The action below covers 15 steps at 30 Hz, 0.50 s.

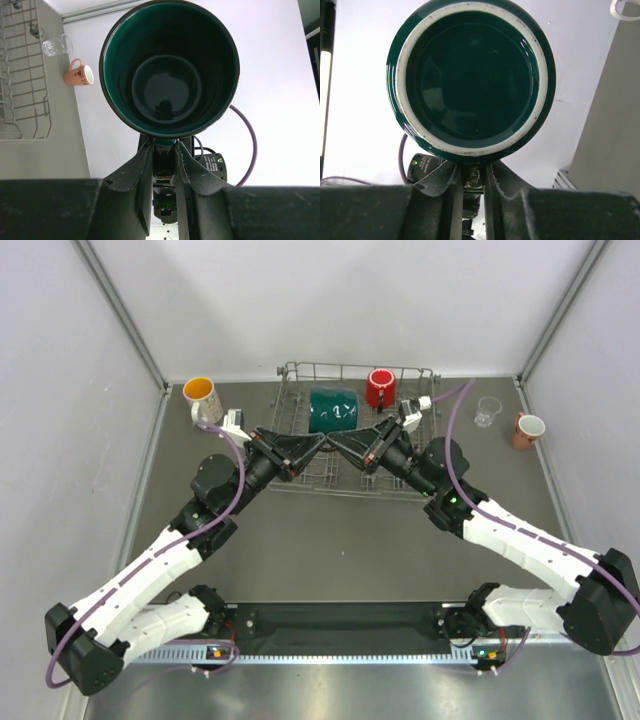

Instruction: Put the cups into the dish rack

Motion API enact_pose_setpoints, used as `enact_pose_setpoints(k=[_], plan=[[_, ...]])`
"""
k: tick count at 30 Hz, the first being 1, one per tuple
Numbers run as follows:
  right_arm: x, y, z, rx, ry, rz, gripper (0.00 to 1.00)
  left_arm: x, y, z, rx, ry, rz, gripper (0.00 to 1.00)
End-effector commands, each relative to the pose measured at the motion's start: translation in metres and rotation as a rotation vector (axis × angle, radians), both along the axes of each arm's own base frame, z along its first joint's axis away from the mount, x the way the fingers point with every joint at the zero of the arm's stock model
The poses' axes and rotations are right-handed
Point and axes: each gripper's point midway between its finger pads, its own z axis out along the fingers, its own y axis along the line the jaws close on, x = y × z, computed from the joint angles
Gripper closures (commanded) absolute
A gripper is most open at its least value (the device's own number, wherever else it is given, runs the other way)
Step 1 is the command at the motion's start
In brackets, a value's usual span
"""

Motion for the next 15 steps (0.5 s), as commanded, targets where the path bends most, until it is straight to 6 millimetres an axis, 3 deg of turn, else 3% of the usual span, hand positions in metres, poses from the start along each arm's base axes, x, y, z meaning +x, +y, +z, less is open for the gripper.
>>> enact_pose_setpoints(k=[1, 5, 9, 15], plan=[[0.005, -0.009, 0.044, 0.003, -0.205, -0.081, 1.00, -0.024, -0.004, 0.008, -0.004, -0.035, -0.085, 0.84], [0.006, -0.013, 0.040, -0.039, -0.220, -0.100, 1.00, -0.024, 0.000, 0.003, 0.013, -0.016, -0.063, 0.69], [0.005, -0.015, 0.055, -0.079, -0.287, -0.118, 1.00, -0.023, 0.005, -0.005, 0.020, 0.013, -0.038, 0.52], [0.006, -0.018, 0.055, -0.152, -0.320, -0.132, 1.00, -0.024, 0.009, -0.012, 0.025, 0.036, -0.029, 0.42]])
